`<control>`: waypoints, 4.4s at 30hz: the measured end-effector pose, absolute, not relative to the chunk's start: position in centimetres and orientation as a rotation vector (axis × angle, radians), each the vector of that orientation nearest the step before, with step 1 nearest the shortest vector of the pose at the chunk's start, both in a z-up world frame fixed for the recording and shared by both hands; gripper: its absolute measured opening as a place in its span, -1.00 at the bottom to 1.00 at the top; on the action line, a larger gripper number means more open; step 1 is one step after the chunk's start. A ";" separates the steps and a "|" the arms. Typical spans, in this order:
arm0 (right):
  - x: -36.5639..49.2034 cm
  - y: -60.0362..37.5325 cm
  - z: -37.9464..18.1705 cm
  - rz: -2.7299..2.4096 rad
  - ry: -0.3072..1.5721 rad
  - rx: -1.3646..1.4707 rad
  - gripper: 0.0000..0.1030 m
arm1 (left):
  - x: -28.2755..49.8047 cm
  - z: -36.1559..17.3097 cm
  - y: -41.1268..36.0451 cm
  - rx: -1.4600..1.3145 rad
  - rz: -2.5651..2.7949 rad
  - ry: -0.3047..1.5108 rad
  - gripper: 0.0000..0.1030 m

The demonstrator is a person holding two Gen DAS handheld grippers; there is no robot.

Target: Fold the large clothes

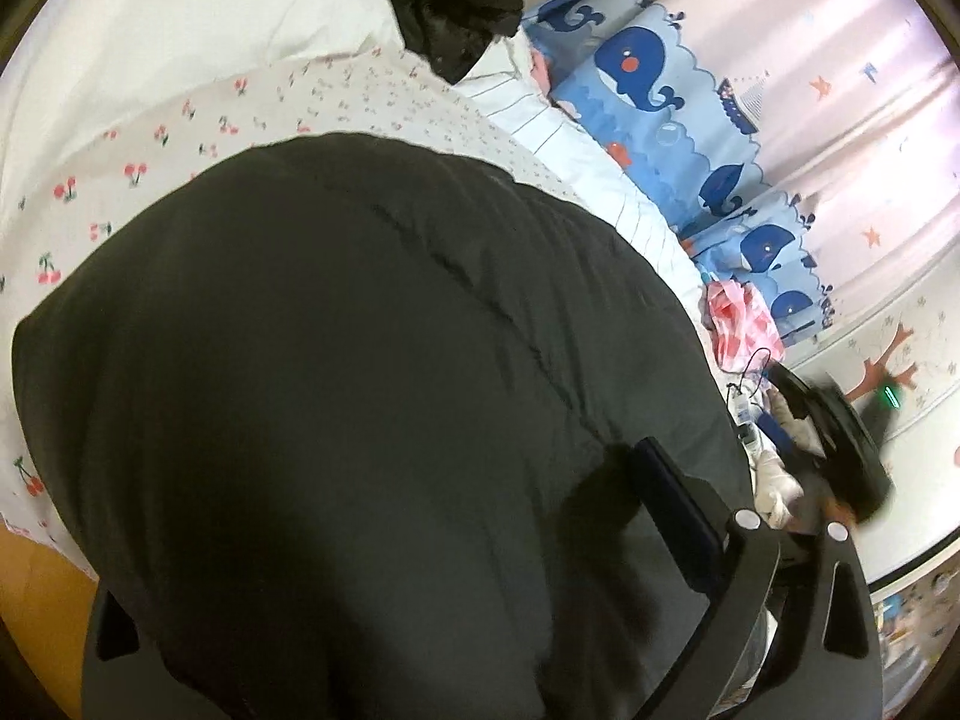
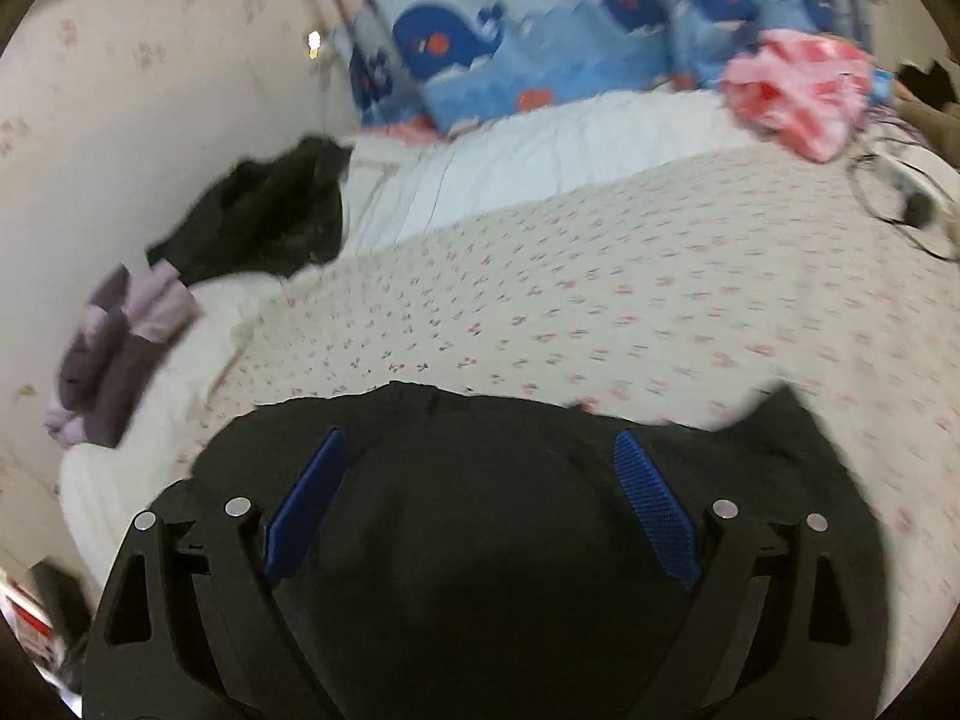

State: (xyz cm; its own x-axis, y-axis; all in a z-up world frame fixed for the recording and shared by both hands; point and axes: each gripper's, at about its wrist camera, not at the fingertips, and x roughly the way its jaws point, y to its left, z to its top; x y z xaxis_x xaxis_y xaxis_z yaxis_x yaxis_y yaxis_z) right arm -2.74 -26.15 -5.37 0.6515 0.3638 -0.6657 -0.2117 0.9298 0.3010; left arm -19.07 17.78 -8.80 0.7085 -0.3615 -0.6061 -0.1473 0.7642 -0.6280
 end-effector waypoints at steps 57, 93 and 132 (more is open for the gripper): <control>-14.9 -24.0 -8.6 0.408 0.869 -0.040 0.87 | -18.8 -14.0 23.2 -1.221 -0.338 0.843 0.85; -19.5 -22.2 -8.0 0.336 0.879 -0.058 0.86 | -17.7 -14.2 24.8 -1.298 -0.353 0.929 0.78; -11.0 -47.4 -9.3 0.461 0.999 0.906 -0.42 | -12.6 -10.0 22.4 -1.131 -0.382 0.872 -0.28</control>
